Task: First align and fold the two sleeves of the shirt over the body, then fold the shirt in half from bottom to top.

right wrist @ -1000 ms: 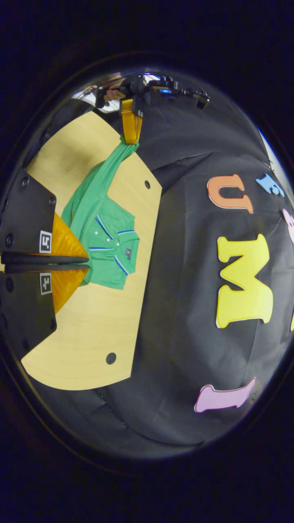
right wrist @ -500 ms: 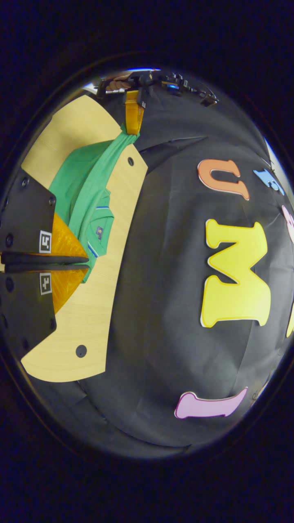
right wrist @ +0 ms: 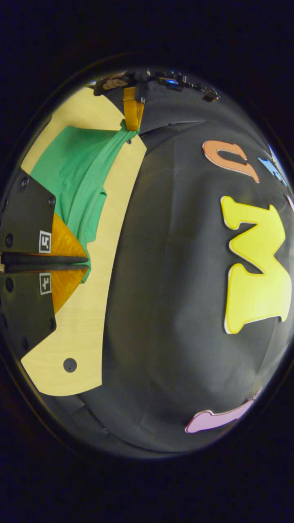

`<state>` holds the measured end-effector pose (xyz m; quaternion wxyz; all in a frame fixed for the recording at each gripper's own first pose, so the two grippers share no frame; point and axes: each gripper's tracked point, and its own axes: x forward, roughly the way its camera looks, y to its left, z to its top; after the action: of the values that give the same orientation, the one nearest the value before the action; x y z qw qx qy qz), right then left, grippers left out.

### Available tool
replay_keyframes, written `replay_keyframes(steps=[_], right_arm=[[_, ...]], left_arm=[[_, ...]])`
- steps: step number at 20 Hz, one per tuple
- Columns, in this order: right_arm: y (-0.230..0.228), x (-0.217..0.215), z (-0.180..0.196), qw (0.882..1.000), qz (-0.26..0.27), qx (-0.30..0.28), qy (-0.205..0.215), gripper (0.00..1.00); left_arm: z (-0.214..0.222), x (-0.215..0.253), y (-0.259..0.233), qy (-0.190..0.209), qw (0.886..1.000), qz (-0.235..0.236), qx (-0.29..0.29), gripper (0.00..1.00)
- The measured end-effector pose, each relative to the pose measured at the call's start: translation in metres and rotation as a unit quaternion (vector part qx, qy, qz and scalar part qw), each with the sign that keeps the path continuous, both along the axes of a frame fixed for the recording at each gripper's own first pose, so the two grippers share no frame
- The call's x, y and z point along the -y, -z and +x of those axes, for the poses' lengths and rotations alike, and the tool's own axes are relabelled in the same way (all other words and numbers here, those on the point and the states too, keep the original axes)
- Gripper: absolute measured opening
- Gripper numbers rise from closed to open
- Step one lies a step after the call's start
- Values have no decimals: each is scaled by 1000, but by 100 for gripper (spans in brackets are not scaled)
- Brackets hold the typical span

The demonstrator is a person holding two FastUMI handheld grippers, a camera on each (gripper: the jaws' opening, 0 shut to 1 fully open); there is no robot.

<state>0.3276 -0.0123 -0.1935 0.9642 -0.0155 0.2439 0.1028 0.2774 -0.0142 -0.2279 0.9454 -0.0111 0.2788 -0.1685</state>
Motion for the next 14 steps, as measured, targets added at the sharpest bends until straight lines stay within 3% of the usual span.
replay_keyframes(steps=[8, 10, 11, 13, 14], right_arm=[[66, -4, 36, 999, -48, -9, -4, 5], [74, -5, 42, 998, -56, -7, 1, 3], [76, -6, 44, 998, -56, -4, 3, 5], [76, -1, 43, 998, -68, -5, 14, 17], [69, 0, 42, 997, -69, 9, 22, 42]], left_arm=[[36, -1, 77, -36, 999, 11, -23, 4], [41, -1, 88, -46, 999, 8, -26, 6], [43, -5, 91, -59, 998, 16, -25, 12], [36, -13, 95, -78, 996, 31, -34, 22], [32, -16, 91, -83, 995, 37, -35, 37]])
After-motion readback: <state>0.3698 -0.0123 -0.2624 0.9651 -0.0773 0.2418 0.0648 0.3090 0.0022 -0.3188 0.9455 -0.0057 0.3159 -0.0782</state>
